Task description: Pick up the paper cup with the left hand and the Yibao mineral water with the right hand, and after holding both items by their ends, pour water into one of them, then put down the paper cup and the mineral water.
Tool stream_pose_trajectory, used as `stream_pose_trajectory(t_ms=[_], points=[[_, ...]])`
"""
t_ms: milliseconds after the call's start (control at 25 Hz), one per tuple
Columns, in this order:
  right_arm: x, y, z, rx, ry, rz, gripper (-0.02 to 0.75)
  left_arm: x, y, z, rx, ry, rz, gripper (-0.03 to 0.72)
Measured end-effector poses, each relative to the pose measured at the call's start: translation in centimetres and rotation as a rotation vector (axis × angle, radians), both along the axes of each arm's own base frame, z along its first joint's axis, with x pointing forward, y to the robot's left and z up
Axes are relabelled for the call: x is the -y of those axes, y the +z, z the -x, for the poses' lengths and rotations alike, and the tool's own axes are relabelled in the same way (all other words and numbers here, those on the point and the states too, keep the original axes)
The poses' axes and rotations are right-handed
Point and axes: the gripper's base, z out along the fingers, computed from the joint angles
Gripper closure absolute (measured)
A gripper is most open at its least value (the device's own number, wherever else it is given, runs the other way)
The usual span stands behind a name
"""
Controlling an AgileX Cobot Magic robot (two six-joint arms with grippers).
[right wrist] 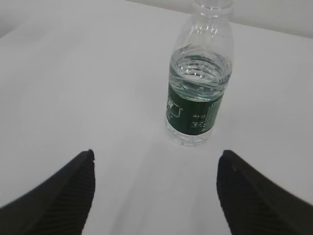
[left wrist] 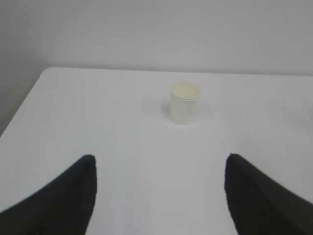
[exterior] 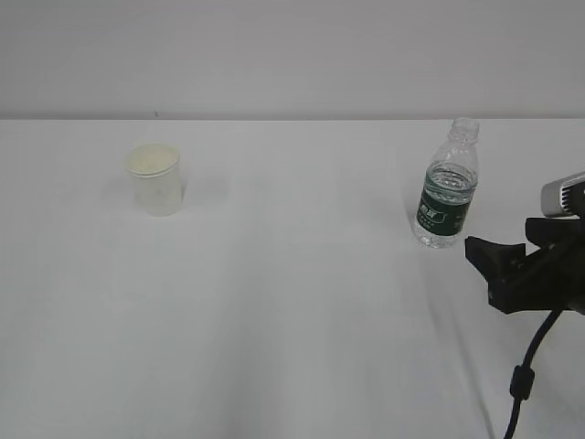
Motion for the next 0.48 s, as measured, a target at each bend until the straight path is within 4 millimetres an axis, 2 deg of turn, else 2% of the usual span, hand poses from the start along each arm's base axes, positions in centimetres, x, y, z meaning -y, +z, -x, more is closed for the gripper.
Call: stream_pose_trajectory(t_ms=[480], points=[[-0.5, -2.2, -1.5, 0.042, 0.011, -0.035, 0.15, 0.0, 0.1, 0.0, 0.013, 0.004, -0.002, 0.105]])
